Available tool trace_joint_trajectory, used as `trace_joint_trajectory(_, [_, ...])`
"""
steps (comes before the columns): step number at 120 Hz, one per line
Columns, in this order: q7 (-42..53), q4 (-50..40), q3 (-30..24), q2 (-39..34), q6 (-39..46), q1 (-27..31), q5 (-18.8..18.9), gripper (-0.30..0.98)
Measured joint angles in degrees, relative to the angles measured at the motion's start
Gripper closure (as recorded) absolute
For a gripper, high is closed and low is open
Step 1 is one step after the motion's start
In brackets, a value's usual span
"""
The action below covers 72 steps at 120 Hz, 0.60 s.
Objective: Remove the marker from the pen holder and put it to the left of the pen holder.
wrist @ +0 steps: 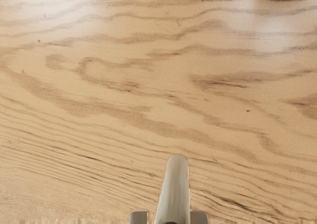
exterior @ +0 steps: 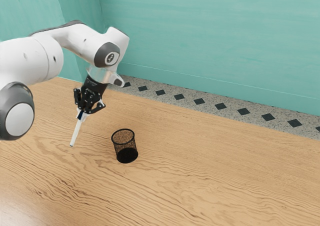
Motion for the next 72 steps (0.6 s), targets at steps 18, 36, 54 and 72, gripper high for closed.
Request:
trace_joint_trajectory(18, [0.76, 0.29, 0.01, 2.91, -3.74, 1.2, 1.98, 0.79])
trace_joint_trajectory(36, [1.24, 0.37, -0.06, 5.76, -5.38, 2.45, 1.54, 0.79])
trace_joint_trajectory(54, [1.49, 0.36, -0.08, 7.04, -5.91, 2.77, 0.43, 0.78])
trace_joint_trajectory(72, [1.63, 0.26, -0.05, 8.23, -5.78, 2.75, -0.65, 0.77])
